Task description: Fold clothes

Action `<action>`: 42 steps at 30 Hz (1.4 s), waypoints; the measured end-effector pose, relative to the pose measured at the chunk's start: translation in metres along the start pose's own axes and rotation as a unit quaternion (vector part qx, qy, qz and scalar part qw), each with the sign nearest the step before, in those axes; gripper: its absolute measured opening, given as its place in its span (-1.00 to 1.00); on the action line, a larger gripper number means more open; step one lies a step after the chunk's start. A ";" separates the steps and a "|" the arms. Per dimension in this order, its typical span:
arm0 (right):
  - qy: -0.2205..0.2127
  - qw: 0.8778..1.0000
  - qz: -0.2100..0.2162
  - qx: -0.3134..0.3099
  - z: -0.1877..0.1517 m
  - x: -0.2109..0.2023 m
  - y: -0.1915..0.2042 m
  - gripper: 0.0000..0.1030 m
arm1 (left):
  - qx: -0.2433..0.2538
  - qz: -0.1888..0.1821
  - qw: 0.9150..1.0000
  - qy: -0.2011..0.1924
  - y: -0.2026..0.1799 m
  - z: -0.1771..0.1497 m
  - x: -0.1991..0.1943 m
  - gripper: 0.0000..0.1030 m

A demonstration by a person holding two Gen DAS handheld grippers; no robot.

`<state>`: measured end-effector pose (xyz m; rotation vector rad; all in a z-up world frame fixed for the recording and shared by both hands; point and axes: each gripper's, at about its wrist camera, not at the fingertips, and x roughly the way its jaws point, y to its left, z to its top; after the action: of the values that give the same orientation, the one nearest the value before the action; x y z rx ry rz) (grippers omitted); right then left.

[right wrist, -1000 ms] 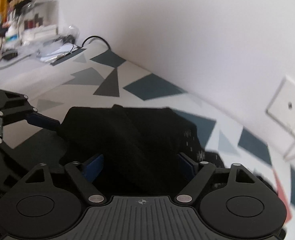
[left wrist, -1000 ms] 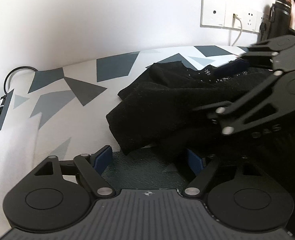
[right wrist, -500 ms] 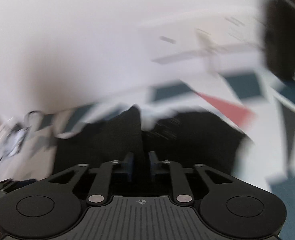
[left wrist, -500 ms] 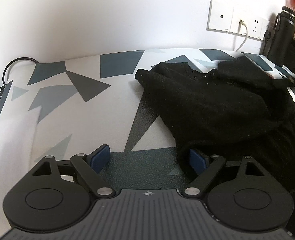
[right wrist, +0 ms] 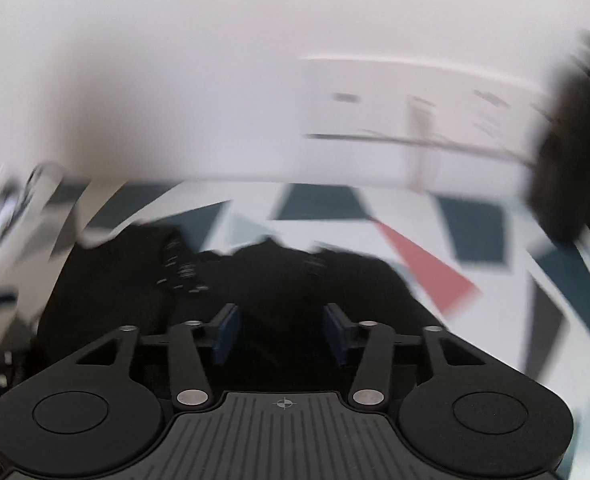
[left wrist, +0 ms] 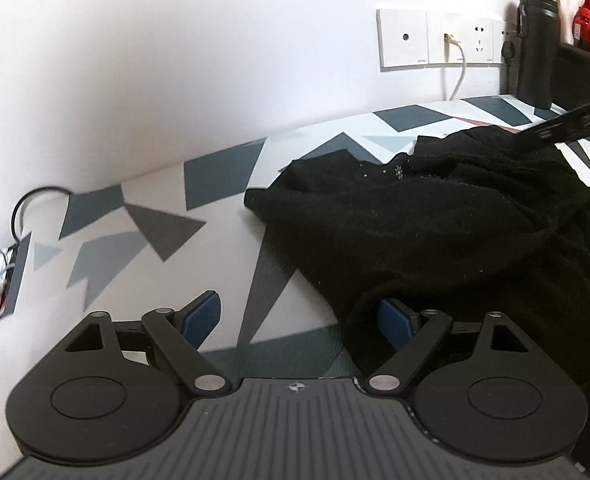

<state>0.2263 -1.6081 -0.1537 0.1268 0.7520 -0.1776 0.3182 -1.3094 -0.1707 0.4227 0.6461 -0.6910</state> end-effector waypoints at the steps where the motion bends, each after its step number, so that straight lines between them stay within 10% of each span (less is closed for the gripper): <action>1: 0.007 1.000 0.007 -0.026 0.005 0.010 0.011 -0.01 | -0.001 0.001 1.000 -0.002 0.001 0.002 0.001 0.67; 7: 0.048 0.998 0.021 -0.019 0.024 0.059 0.031 -0.14 | 0.005 -0.001 1.000 -0.006 0.000 0.008 0.007 0.67; 10: 0.048 0.998 0.018 0.047 0.028 0.060 0.016 -0.88 | 0.006 -0.001 1.000 -0.008 0.000 0.007 0.008 0.67; 17: -0.073 0.960 -0.009 0.271 0.004 -0.025 -0.076 -0.92 | -0.026 0.002 1.000 -0.009 0.014 0.003 0.008 0.67; 34: -0.021 0.872 -0.016 0.488 -0.094 -0.044 -0.147 -0.53 | -0.004 0.014 1.000 -0.019 0.001 0.007 0.004 0.67; 36: -0.023 0.869 -0.012 0.494 -0.093 -0.043 -0.151 -0.83 | 0.000 0.013 1.000 -0.021 -0.001 0.008 0.004 0.67; 42: -0.049 0.885 -0.005 0.464 -0.072 -0.054 -0.146 -0.86 | 0.043 0.002 0.999 -0.027 -0.018 0.007 0.005 0.67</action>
<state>0.1091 -1.7315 -0.1760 1.0211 0.5106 -0.5446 0.3112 -1.3282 -0.1711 0.4838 0.5666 -0.7267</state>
